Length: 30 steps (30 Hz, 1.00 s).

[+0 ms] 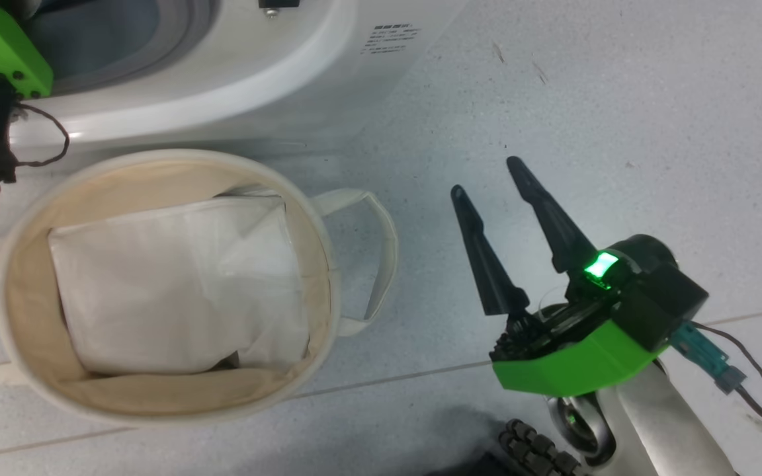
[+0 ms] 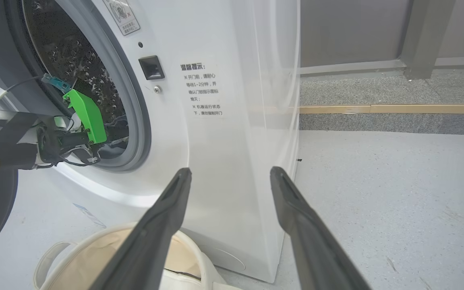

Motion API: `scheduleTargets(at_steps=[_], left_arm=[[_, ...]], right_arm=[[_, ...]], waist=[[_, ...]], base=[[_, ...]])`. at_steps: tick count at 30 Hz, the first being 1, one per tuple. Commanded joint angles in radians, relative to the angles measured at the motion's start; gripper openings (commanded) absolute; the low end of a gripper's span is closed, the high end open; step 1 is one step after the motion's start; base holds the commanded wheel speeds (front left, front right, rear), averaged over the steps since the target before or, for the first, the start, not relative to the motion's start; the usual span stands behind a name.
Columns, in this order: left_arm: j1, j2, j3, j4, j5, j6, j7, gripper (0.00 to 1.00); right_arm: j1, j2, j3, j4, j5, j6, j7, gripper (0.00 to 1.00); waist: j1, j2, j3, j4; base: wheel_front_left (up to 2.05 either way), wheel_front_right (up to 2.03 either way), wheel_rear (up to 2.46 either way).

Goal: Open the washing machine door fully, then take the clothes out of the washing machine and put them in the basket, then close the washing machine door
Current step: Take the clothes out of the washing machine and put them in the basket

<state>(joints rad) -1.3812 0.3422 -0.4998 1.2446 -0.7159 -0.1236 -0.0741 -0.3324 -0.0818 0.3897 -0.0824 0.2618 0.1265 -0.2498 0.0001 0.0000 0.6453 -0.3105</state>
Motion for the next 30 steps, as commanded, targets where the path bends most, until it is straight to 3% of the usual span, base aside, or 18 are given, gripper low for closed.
scheduleTargets(at_steps=[1, 7, 15, 23, 30], left_arm=[[-0.020, 0.034, 0.007, -0.012, 0.002, 0.000, -0.010, 0.00], [-0.002, 0.001, 0.006, -0.017, -0.016, -0.005, -0.099, 0.00], [0.148, -0.046, -0.066, -0.197, -0.120, -0.007, -0.117, 0.00], [0.314, 0.050, -0.136, -0.443, -0.227, -0.007, -0.111, 0.00], [0.407, 0.139, -0.161, -0.651, -0.233, 0.013, -0.051, 0.00]], right_arm=[[0.034, 0.006, 0.008, -0.037, -0.007, 0.004, -0.012, 1.00], [0.037, 0.000, -0.005, -0.042, -0.013, 0.004, -0.012, 1.00], [0.033, -0.012, -0.003, 0.002, 0.017, 0.004, -0.012, 1.00], [0.036, -0.017, -0.002, 0.057, 0.056, 0.004, -0.012, 1.00], [0.064, -0.032, -0.021, 0.095, 0.074, 0.004, -0.012, 1.00]], waist=[[-0.0001, 0.0000, -0.005, 0.002], [-0.0001, 0.0000, -0.043, 0.022], [-0.0001, 0.0000, -0.185, 0.099], [-0.0001, 0.0000, -0.320, 0.197], [-0.0001, 0.0000, -0.421, 0.295]], base=[[0.00, 0.00, 0.00], [0.00, 0.00, 0.00], [0.00, 0.00, 0.00], [0.00, 0.00, 0.00], [0.00, 0.00, 0.00]])
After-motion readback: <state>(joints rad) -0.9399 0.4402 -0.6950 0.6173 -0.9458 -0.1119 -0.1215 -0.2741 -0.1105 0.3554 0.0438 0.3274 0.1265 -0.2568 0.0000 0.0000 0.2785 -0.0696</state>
